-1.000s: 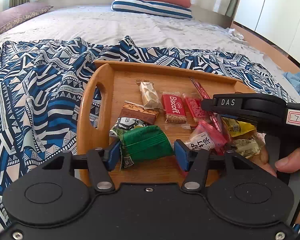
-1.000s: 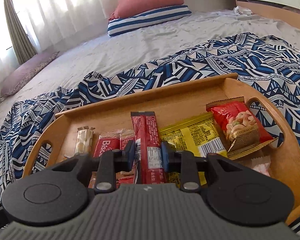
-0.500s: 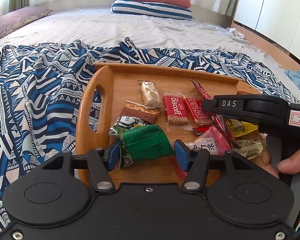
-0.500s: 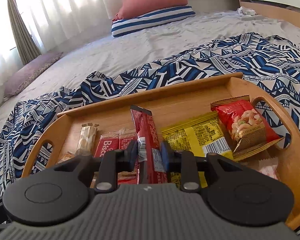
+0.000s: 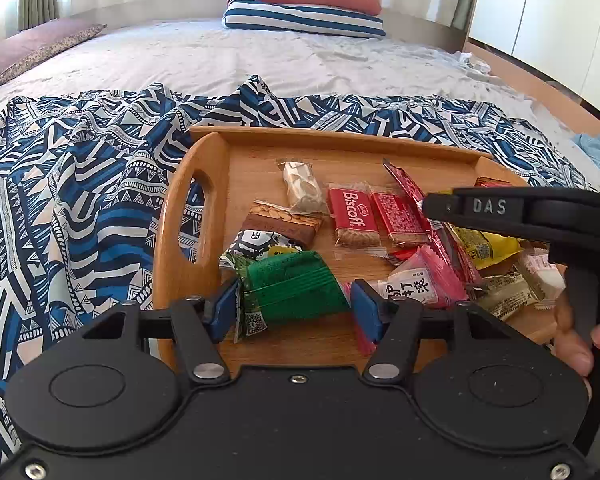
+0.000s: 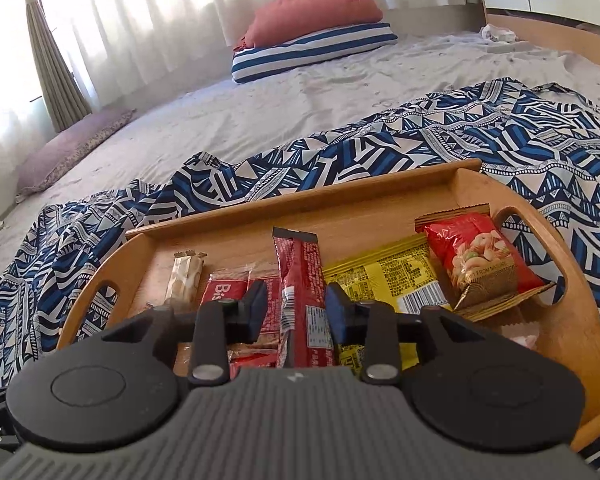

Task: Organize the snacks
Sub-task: 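Lower and open the left tool onto the tray while the right tool releases the red bar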

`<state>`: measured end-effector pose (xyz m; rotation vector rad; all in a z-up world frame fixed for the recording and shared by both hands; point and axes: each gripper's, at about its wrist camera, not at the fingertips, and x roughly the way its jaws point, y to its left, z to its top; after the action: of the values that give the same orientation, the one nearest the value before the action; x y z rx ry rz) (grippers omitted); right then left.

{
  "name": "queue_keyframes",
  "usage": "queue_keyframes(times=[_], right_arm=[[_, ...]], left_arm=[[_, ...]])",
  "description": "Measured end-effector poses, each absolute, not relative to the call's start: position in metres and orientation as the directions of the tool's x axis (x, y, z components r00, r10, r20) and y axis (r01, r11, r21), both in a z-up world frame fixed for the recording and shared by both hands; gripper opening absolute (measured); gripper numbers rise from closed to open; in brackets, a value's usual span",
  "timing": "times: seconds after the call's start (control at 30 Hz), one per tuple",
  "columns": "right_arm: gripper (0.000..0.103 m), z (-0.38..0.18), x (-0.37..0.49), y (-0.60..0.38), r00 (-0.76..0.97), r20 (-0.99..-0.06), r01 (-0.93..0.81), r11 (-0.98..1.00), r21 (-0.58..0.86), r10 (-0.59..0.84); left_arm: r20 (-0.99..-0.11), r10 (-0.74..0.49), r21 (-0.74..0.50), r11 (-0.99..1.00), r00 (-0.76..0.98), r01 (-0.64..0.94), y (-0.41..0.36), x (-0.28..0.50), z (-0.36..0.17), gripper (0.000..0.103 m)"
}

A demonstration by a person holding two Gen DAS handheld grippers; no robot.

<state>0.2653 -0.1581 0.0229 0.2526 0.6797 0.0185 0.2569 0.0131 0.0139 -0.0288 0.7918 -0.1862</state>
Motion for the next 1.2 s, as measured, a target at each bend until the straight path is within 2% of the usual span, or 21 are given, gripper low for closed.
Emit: queue_keyframes(times=[0.03,0.07,0.2,0.93,1.13,1.2], right_arm=[[0.026,0.024,0.264,-0.157,0.773,-0.627,0.058,0.973,0.222,0.097],[0.023,0.024,0.263,-0.156,0.768,-0.633,0.05,0.977,0.207,0.094],[0.017,0.024,0.261,-0.151,0.761,-0.645,0.03,0.988,0.149,0.074],[0.019,0.02,0.29,-0.148,0.738,-0.672,0.022,0.993,0.116,0.062],[0.02,0.029,0.28,-0.15,0.745,-0.662,-0.006,0.993,0.122,0.086],[0.022,0.034,0.275,-0.151,0.754,-0.65,-0.014,0.992,0.123,0.092]], left_arm=[[-0.705,-0.177,-0.095,0.983,0.687,0.155,0.013,0.256,0.014,0.059],[-0.705,-0.177,-0.096,0.983,0.687,0.155,0.013,0.255,0.014,0.059],[-0.706,-0.172,-0.093,0.984,0.687,0.151,0.014,0.253,0.015,0.059],[-0.706,-0.154,-0.077,0.987,0.691,0.142,0.011,0.256,0.014,0.064],[-0.695,-0.149,-0.068,0.987,0.703,0.143,0.012,0.254,0.024,0.07],[-0.69,-0.15,-0.073,0.988,0.708,0.139,0.013,0.252,0.029,0.076]])
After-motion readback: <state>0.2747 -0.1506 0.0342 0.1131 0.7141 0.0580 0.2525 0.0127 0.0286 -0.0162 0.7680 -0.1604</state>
